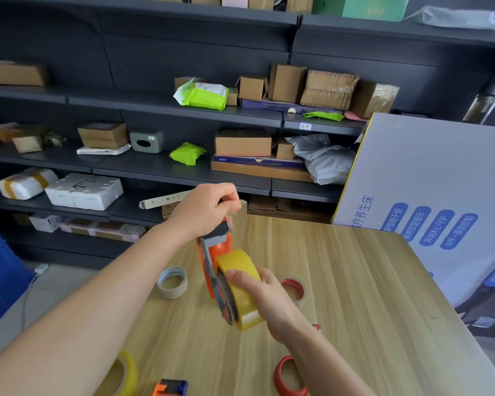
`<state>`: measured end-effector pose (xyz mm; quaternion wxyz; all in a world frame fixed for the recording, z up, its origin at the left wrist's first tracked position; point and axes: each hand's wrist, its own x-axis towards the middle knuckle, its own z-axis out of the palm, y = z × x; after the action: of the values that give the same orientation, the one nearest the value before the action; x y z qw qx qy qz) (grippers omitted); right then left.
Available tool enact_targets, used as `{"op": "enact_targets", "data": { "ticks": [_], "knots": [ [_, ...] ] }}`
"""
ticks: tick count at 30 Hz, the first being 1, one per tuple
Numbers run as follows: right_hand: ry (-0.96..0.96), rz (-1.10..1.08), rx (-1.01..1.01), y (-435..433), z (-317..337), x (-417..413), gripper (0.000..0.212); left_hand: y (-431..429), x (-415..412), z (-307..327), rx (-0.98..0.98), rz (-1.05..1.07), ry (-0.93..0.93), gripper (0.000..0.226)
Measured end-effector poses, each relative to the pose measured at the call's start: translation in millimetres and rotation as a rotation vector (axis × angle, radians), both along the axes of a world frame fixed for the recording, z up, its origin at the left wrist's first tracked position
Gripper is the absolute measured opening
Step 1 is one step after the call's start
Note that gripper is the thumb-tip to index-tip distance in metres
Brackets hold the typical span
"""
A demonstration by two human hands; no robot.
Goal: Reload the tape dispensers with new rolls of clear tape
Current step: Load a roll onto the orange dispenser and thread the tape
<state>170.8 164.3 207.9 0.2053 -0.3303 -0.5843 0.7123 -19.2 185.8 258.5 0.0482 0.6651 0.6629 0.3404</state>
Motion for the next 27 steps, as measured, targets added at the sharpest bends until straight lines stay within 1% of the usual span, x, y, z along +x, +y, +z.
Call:
{"op": "enact_targets", "data": {
  "ticks": [2,4,8,11,13,16,19,23,25,27],
  "knots": [
    [0.002,-0.008,0.011,0.0,1.1,-0.8,0.015,-2.6,-2.0,1.2,0.020,0.020,-0.020,0.014],
    [0.000,-0.013,0.031,0.8,-1.4,-2.6,0.015,-5.7,-1.9,2.9,0.040,0.034,0.001,0.015],
    [-0.006,-0.034,0.039,-0.3,-3.1,-7.0,0.028,-13.5,-0.2,6.5,0.130,0.076,0.073,0.014],
    [-0.021,-0.045,0.047,0.0,-7.0,-10.5,0.047,-18.7,-1.7,6.6,0.159,0.070,0.104,0.012],
    [-0.024,-0.034,0.054,-0.7,-9.3,-12.8,0.053,-21.3,-5.9,4.9,0.182,0.073,0.112,0.012],
    [-0.011,-0.005,0.062,-1.9,-11.6,-13.8,0.053,-23.2,-18.5,3.2,0.186,0.119,0.071,0.011],
    [-0.018,0.026,0.090,-2.4,-12.0,-13.4,0.046,-26.4,-30.1,2.5,0.113,0.149,-0.006,0.012],
    [-0.043,0.068,0.125,-5.7,-13.8,-14.5,0.044,-31.6,-37.7,6.1,0.075,0.181,-0.067,0.016],
    [-0.051,0.086,0.140,-6.2,-16.1,-15.4,0.044,-33.1,-41.7,11.9,0.057,0.176,-0.137,0.017],
    [-0.058,0.107,0.167,-5.8,-16.4,-16.3,0.036,-35.1,-47.0,18.4,0.045,0.171,-0.228,0.020]
  ]
}}
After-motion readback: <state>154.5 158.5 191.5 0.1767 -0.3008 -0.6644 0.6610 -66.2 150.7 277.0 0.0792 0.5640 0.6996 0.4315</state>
